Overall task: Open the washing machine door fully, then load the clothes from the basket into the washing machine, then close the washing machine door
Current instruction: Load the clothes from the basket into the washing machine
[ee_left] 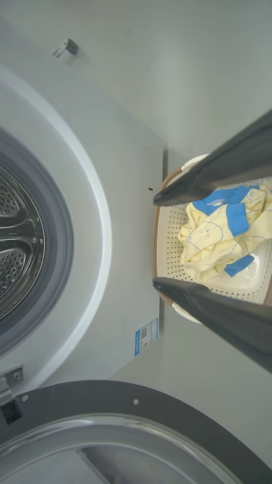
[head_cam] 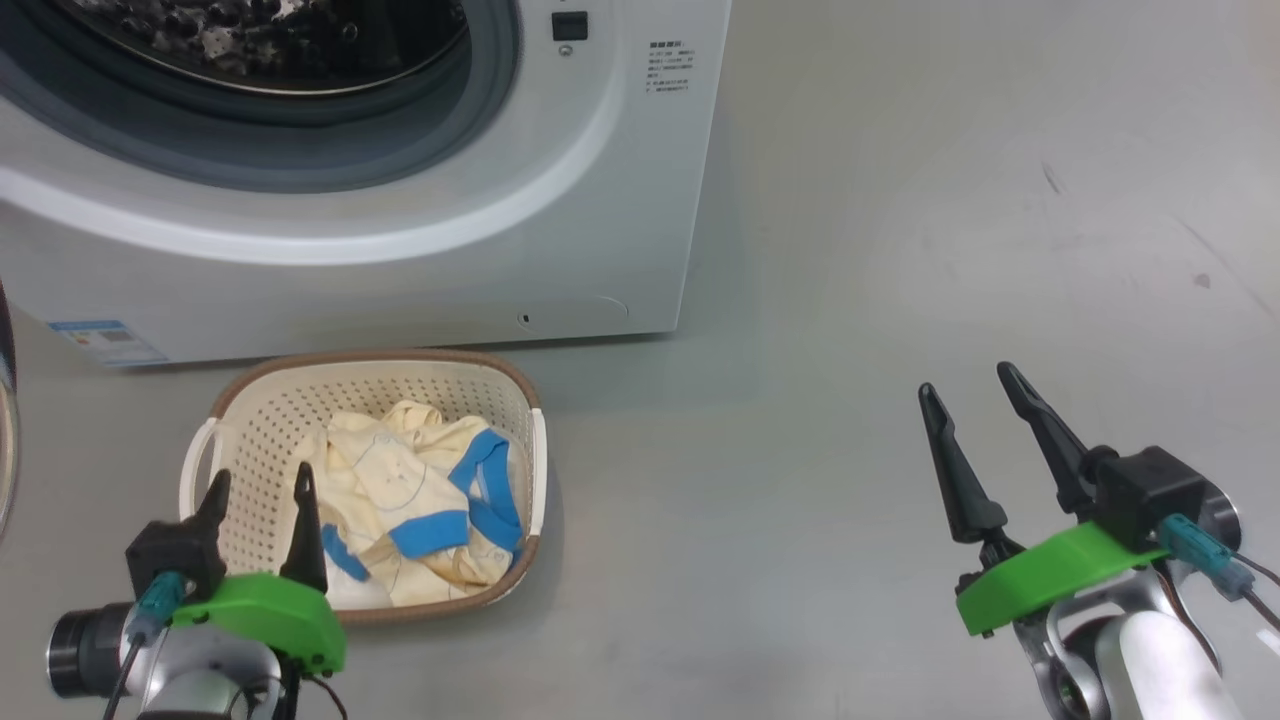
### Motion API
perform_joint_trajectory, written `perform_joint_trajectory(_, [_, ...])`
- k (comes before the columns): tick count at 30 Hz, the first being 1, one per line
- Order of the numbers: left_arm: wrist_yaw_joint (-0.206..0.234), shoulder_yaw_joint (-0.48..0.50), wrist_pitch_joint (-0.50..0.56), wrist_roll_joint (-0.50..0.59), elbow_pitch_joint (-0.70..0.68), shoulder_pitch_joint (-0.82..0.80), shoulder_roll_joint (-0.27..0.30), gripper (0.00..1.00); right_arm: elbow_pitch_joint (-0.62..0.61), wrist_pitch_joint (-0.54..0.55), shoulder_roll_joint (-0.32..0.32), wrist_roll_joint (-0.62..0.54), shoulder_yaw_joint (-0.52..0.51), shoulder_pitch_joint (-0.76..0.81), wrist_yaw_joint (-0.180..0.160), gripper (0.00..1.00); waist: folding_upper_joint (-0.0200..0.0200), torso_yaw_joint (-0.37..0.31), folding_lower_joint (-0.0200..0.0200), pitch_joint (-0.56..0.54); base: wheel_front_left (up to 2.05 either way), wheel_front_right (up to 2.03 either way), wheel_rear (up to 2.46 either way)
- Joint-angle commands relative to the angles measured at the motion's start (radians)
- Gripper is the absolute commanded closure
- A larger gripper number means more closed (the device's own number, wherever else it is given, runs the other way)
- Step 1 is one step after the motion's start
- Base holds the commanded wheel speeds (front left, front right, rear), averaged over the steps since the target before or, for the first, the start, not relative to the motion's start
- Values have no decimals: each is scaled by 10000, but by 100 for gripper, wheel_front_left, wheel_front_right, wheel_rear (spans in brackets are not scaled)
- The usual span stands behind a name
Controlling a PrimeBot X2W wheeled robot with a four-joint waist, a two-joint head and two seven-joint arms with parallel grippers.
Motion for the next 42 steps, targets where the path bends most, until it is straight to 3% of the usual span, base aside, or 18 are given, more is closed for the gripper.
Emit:
perform_joint_trajectory(1, [-125,282,67,-15,198,-707,194,0,-344,-144,-60,34,254,-447,-29,0,0,-89,-1,376,0,0,0])
perform_joint_trajectory(12, [-2041,89,674,-966,4140,-2988,-230,0,-337,-378,-60,123,673,-1266,-29,0,0,-478,-1,2145,0,0,0])
perform_joint_trajectory(19, [-2679,201,861,-1469,5781,-4210,-238,0,-348,-561,-60,216,805,-1710,-29,0,0,-772,-1,3241,0,0,0])
perform_joint_trajectory(32, [-2979,-255,1785,-2577,7142,-6206,328,0,-438,-915,-60,468,1132,-2492,-29,0,0,-1236,-1,5453,0,0,0])
perform_joint_trajectory(37, [-2981,-318,1759,-2809,7694,-6753,735,0,-440,-1013,-60,558,1260,-2701,-29,0,0,-1418,-1,6063,0,0,0])
perform_joint_trajectory(42, [-2982,-263,1700,-2903,8401,-7335,739,0,-409,-1073,-60,633,1371,-2812,-29,0,0,-1549,-1,6534,0,0,0])
